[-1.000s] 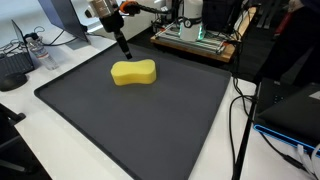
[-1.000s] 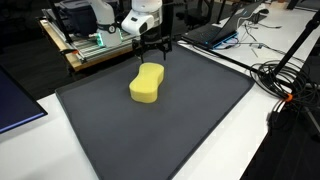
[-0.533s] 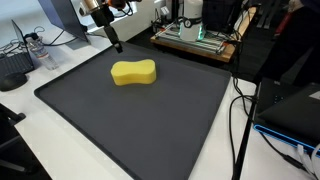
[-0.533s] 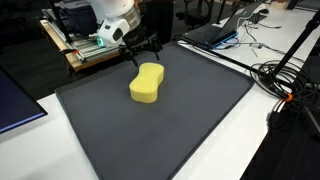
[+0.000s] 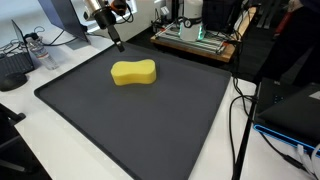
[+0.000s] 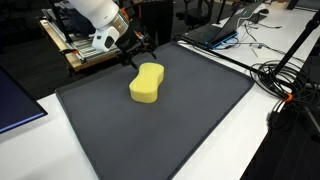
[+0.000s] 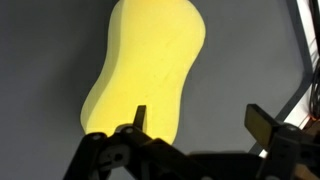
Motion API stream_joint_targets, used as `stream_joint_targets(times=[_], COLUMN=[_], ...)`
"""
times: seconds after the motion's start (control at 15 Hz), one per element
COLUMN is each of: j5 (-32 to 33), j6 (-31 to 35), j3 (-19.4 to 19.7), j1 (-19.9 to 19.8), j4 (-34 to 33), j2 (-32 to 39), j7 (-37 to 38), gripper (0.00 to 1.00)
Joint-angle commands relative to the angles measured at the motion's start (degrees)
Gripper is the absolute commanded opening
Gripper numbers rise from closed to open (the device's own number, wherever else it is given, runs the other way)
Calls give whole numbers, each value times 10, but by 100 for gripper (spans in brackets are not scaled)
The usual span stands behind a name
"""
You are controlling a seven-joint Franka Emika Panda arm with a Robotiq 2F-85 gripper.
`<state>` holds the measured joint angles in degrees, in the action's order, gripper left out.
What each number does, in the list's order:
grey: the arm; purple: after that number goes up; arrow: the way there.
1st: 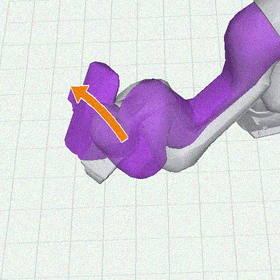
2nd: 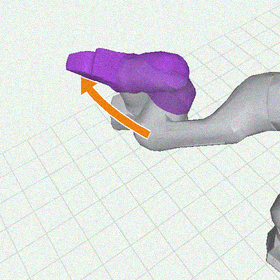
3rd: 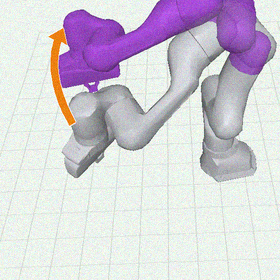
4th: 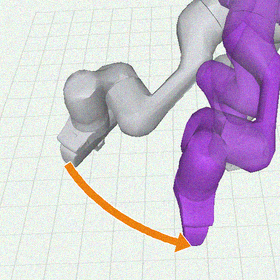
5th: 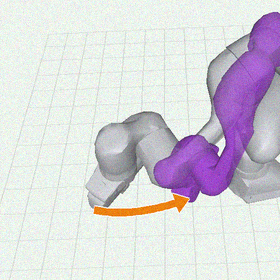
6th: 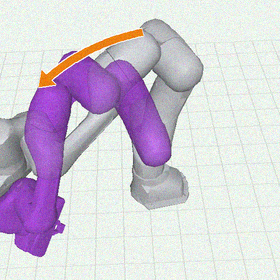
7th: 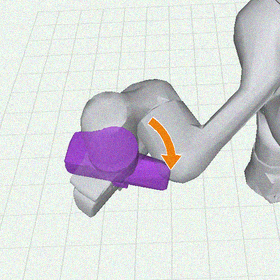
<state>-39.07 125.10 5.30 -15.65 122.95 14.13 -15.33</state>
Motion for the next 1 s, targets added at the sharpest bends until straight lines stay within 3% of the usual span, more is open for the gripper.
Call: stream_joint_targets(times=[0.0, 0.2, 0.6, 0.8, 0.93], j5=[-45, -45, 55, 159, 250], j6=[-9, 8, 113, 191, 206], j3=[5, 10, -5, -23, -30], j1=[-5, 5, 88, 138, 160], j4=[25, 46, 125, 148, 151], j2=[-10, -22, -93, -113, -115], j7=[-57, -50, 123, 255, 347], gripper=[100, 100, 100, 100, 100])
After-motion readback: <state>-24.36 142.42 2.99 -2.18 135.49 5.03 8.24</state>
